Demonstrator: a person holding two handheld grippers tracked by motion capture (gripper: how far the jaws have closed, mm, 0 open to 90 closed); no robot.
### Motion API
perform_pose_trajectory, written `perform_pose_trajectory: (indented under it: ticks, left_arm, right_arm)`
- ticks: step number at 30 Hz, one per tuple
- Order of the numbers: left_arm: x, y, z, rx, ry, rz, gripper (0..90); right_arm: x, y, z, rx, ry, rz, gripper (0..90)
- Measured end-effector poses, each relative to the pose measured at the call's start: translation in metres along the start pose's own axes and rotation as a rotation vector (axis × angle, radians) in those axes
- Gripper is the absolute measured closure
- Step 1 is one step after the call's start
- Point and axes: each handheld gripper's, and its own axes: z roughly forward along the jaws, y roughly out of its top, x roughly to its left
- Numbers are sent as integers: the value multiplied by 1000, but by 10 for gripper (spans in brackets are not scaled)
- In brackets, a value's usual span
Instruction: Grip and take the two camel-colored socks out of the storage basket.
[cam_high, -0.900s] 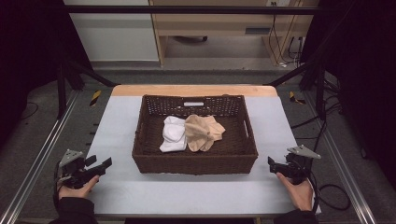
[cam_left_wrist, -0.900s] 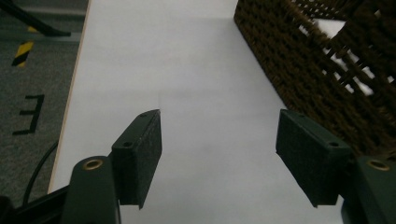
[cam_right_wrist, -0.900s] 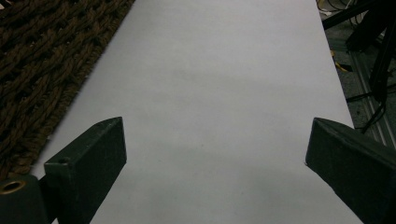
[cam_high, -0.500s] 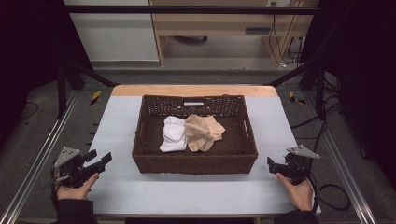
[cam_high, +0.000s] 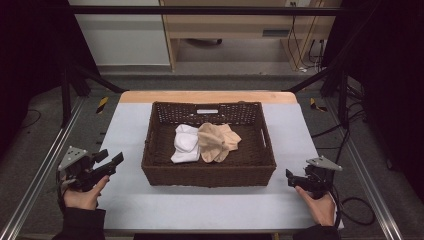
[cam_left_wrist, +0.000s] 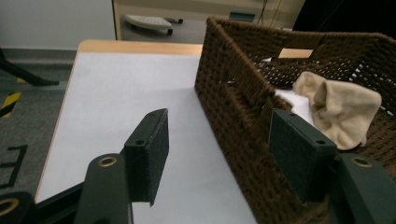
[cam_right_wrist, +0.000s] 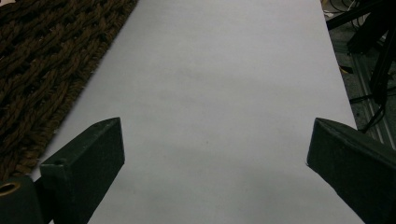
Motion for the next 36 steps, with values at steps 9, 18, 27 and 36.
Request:
perform_pose_trajectory:
  ticks: [9, 18, 27, 36]
  left_arm:
    - [-25, 28, 14, -37, -46, 37, 377]
    - [-50, 47, 27, -51, -78, 78, 368]
    - [-79, 59, 45, -45, -120, 106, 366]
    - [-109, 71, 68, -45, -155, 143, 374]
  right_arm:
    - [0, 0, 0, 4, 0, -4, 42]
    - [-1, 0, 0, 4, -2, -3, 42]
    - [0, 0, 0, 3, -5, -2, 44]
    - [-1, 0, 0, 3, -8, 5, 45]
